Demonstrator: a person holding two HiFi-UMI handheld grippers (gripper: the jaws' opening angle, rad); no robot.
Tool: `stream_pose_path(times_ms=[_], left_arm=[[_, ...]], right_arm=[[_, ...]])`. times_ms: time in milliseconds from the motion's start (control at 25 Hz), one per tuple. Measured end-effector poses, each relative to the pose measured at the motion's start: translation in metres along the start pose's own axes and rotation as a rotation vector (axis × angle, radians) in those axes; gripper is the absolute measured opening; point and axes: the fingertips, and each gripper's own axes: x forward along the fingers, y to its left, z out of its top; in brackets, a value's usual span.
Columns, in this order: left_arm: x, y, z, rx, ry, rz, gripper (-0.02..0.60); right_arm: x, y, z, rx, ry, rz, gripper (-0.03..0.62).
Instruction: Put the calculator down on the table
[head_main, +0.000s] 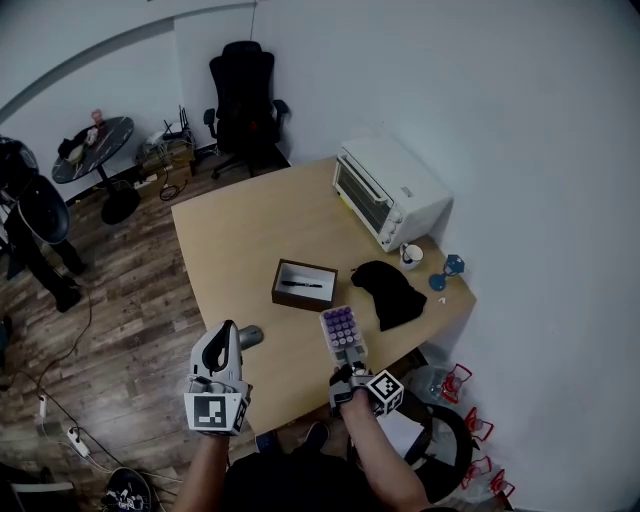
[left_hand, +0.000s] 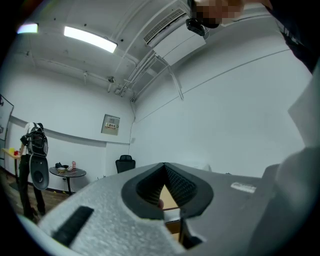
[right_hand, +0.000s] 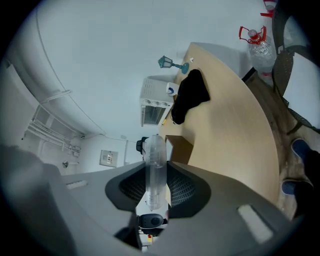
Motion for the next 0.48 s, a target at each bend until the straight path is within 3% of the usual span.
stream_pose_path(times_ms=[480], left_arm=[[-0.004,-0.003,0.001,0.033,0.019,0.007,-0.005]], right_arm=[[0.023,-0.131,-0.010,-0.016,0.088,-0.207,0.110]])
